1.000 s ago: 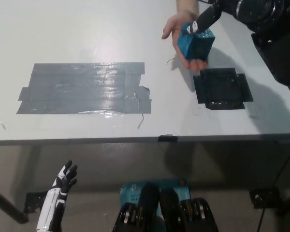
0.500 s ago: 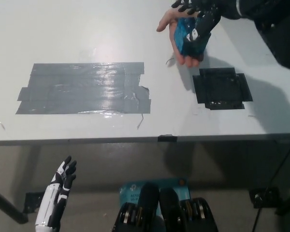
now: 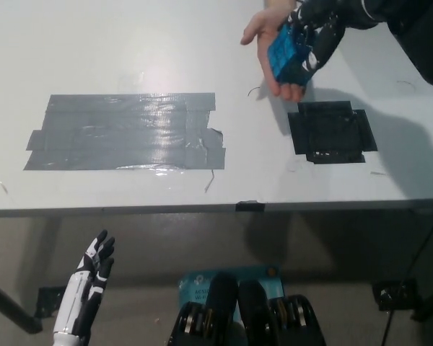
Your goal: A person hands a rubik's cube to the robot and rhe robot picks it up with its right hand and places it on the black spot on the desk infron tof it
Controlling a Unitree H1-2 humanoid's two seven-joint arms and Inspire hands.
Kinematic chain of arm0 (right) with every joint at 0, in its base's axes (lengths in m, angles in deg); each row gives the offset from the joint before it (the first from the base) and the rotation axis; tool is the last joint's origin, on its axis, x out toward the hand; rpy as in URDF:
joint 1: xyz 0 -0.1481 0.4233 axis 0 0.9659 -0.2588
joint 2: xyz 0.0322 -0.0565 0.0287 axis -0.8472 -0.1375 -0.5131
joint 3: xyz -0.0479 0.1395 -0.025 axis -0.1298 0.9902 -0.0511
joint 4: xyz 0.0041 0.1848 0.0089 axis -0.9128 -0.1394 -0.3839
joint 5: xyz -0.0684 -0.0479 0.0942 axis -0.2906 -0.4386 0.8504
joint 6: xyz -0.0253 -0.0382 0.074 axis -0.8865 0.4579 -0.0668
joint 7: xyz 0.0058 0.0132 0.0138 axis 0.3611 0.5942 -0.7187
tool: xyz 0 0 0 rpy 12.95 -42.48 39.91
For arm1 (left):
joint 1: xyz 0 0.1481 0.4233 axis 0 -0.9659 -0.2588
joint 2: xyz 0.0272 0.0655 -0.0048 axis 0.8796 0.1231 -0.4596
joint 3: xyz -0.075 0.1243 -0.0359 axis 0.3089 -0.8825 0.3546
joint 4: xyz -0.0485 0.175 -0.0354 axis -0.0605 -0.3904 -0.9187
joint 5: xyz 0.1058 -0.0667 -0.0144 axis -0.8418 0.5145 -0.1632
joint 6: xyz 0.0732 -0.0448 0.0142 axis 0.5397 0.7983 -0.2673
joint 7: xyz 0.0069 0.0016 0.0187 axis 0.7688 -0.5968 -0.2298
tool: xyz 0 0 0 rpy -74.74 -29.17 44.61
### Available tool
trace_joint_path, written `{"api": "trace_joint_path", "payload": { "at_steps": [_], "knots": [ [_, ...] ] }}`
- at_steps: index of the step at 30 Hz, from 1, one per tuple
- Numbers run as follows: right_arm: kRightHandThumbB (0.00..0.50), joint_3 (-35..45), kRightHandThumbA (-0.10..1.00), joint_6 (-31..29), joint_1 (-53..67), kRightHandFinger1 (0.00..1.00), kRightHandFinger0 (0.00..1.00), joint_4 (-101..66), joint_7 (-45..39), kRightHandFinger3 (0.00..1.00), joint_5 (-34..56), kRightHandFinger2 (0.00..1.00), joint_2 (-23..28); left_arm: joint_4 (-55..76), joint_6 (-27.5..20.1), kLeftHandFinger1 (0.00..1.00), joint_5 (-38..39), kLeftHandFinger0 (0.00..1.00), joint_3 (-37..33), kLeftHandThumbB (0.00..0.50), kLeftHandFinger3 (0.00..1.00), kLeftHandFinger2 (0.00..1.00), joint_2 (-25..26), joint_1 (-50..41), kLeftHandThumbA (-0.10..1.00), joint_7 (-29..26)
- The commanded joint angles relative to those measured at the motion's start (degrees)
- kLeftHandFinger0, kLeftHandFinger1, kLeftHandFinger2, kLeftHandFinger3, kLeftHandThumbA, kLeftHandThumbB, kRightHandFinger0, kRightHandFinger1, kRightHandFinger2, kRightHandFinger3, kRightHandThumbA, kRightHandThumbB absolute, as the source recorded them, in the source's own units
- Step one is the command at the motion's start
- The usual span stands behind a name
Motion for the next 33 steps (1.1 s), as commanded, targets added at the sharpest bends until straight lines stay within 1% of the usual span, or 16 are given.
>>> {"api": "trace_joint_path", "payload": {
  "at_steps": [1, 6, 8, 9, 11, 13, 14, 15, 16, 18, 20, 23, 25, 30, 32, 33],
  "knots": [
    [0.5, -0.58, 0.66, -5.34, -2.47, 1.0, 1.0, 1.01, -0.28, 1.0, -2.62, 1.0, 1.22, 1.79, -0.31, 1.0, -0.13, 1.0, -0.33, 0.144, 1.0, 1.0, 0.71, 0.47, 0.91, 0.68],
    [0.5, -0.57, 0.61, -4.73, -0.34, 1.0, 1.0, 0.87, 1.1, 1.0, -3.56, 1.0, 0.25, 1.53, -0.8, 1.0, 0.42, 1.0, -0.36, 0.13, 1.0, 1.0, 0.55, 0.85, 0.89, 0.79],
    [0.491, 1.56, 0.47, -5.68, 1.54, 1.0, 1.0, 1.37, 4.21, 1.0, -2.4, 1.0, -0.24, 1.6, -0.62, 1.0, 0.47, 1.0, -0.47, 0.117, 1.0, 1.0, 0.45, 1.05, 0.88, 0.85],
    [0.434, 3.57, 0.39, -5.97, 3.32, 1.0, 1.0, 1.66, 6.99, 1.0, -1.31, 1.0, -0.95, 1.43, -0.69, 1.0, 0.56, 1.0, -0.49, 0.116, 1.0, 1.0, 0.41, 1.2, 0.87, 0.87],
    [0.436, 4.41, 0.37, -7.08, 4.37, 0.95, 0.82, 1.43, 8.18, 1.0, -1.87, 1.0, -1.15, 1.4, -0.52, 1.0, 0.61, 1.0, -0.49, 0.118, 1.0, 1.0, 0.44, 1.38, 0.87, 0.91],
    [0.439, 4.34, 0.37, -9.08, 6.52, 1.0, 0.86, 0.14, 12.36, 1.0, -3.99, 1.0, -0.94, 1.67, -0.05, 1.0, 0.52, 1.0, -0.49, 0.121, 1.0, 1.0, 0.26, 1.53, 0.87, 0.75],
    [0.425, 4.38, 0.3, -9.13, 7.16, 0.9, 0.81, 0.21, 14.34, 0.88, -4.81, 0.94, -1.11, 1.77, 0.01, 1.0, 0.47, 1.0, -0.48, 0.113, 1.0, 1.0, 0.19, 1.57, 0.87, 0.68],
    [0.375, 5.04, 0.13, -8.83, 8.24, 0.64, 0.53, -0.31, 17.69, 0.59, -5.53, 0.69, -1.32, 1.83, 0.08, 1.0, 0.38, 1.0, -0.46, 0.105, 1.0, 1.0, 0.16, 1.72, 0.87, 0.59],
    [0.339, 5.98, -0.02, -8.94, 9.14, 0.54, 0.36, -0.65, 20.85, 0.5, -5.73, 0.58, -1.46, 1.8, 0.06, 1.0, 0.32, 1.0, -0.44, 0.112, 1.0, 1.0, 0.11, 1.89, 0.87, 0.51],
    [0.275, 6.85, -0.1, -9.87, 9.7, 0.55, 0.24, -0.67, 24.19, 0.62, -6.22, 0.71, -1.46, 1.77, 0.38, 1.0, 0.5, 1.0, -0.33, 0.111, 1.0, 1.0, 0.0, 2.44, 0.87, 0.47],
    [0.241, 8.52, -0.1, -11.81, 10.23, 0.63, 0.26, 0.24, 27.18, 0.75, -5.44, 0.83, -1.37, 1.65, 0.55, 1.0, 0.63, 1.0, -0.2, 0.107, 1.0, 1.0, -0.09, 2.85, 0.86, 0.39],
    [0.207, 10.28, -0.1, -13.74, 10.55, 0.7, 0.17, 0.66, 29.92, 0.9, -5.01, 0.96, -0.8, 1.62, 0.76, 1.0, 0.08, 0.99, -0.13, 0.097, 1.0, 1.0, -0.14, 3.04, 0.88, 0.05],
    [0.185, 11.49, -0.1, -14.51, 10.71, 0.71, 0.12, 1.17, 31.35, 0.95, -4.77, 0.96, -0.43, 1.77, 0.98, 1.0, -0.01, 0.98, -0.1, 0.091, 1.0, 1.0, -0.21, 2.9, 0.89, -0.05],
    [0.201, 16.47, -0.1, -17.88, 11.37, 0.76, 0.28, 1.52, 34.88, 1.0, -2.67, 1.0, 1.33, 1.73, 1.17, 1.0, 0.06, 0.97, 0.0, 0.09, 1.0, 1.0, -0.31, 2.6, 0.89, -0.13],
    [0.2, 19.16, -0.1, -17.56, 11.57, 0.8, 0.43, 1.67, 36.71, 0.97, -1.51, 1.0, 1.68, 1.35, 0.69, 1.0, -0.13, 0.96, 0.03, 0.095, 1.0, 1.0, -0.24, 2.56, 0.9, -0.25],
    [0.198, 19.64, -0.1, -20.15, 11.5, 0.77, 0.39, 2.51, 37.97, 0.96, -1.69, 1.0, 2.45, 1.41, 0.83, 1.0, -0.07, 0.95, 0.08, 0.103, 1.0, 1.0, -0.25, 2.49, 0.9, -0.26]
  ]
}}
